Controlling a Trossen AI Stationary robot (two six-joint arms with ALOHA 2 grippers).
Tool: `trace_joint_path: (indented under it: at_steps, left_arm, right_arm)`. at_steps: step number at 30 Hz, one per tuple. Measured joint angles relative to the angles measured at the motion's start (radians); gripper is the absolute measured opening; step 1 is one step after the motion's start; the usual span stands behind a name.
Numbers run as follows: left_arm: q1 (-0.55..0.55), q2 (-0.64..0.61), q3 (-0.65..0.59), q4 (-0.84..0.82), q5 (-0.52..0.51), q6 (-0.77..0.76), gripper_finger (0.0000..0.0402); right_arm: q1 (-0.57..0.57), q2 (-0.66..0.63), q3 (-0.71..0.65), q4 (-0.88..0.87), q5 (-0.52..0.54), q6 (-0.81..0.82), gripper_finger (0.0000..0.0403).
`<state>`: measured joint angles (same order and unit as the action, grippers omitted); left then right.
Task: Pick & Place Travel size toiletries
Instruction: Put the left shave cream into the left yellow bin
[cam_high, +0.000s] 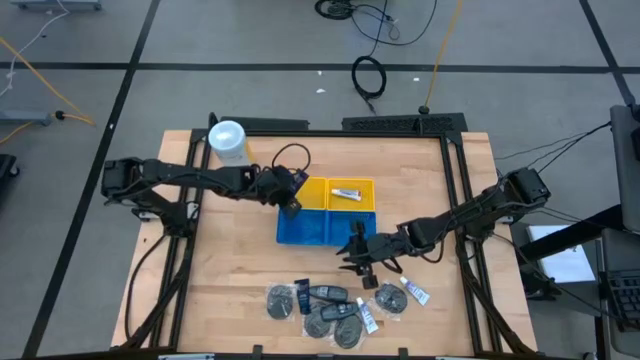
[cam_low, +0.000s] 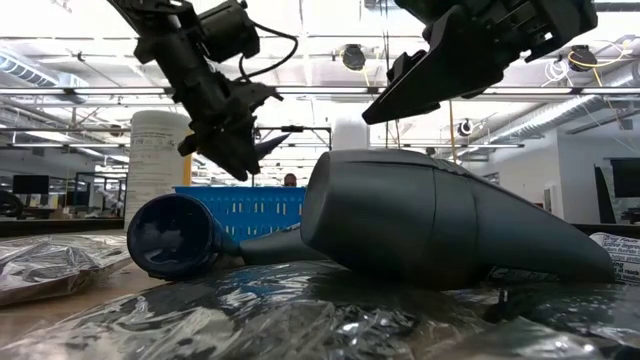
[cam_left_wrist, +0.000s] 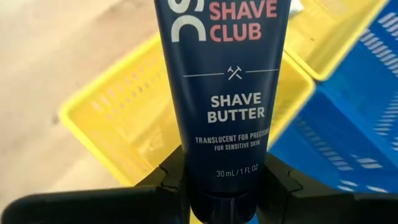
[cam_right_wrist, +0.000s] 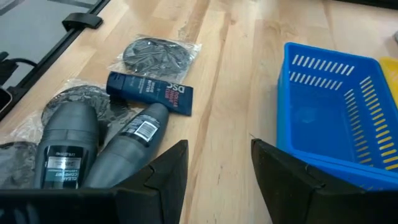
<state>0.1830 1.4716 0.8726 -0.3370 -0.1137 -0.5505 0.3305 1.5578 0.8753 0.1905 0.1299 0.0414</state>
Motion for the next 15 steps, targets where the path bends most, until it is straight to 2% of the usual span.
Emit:
trace_joint_path:
  at_steps: [10, 15]
  left_arm:
    - [0.022, 0.001, 0.001, 0.019, -0.026, 0.044, 0.0109]
    - [0.019, 0.001, 0.001, 0.079, -0.022, 0.041, 0.0171]
  right_arm:
    - [-0.001, 0.000, 0.000, 0.000, 0.001, -0.005, 0.0171]
    - [-0.001, 0.000, 0.000, 0.000, 0.001, -0.008, 0.0171]
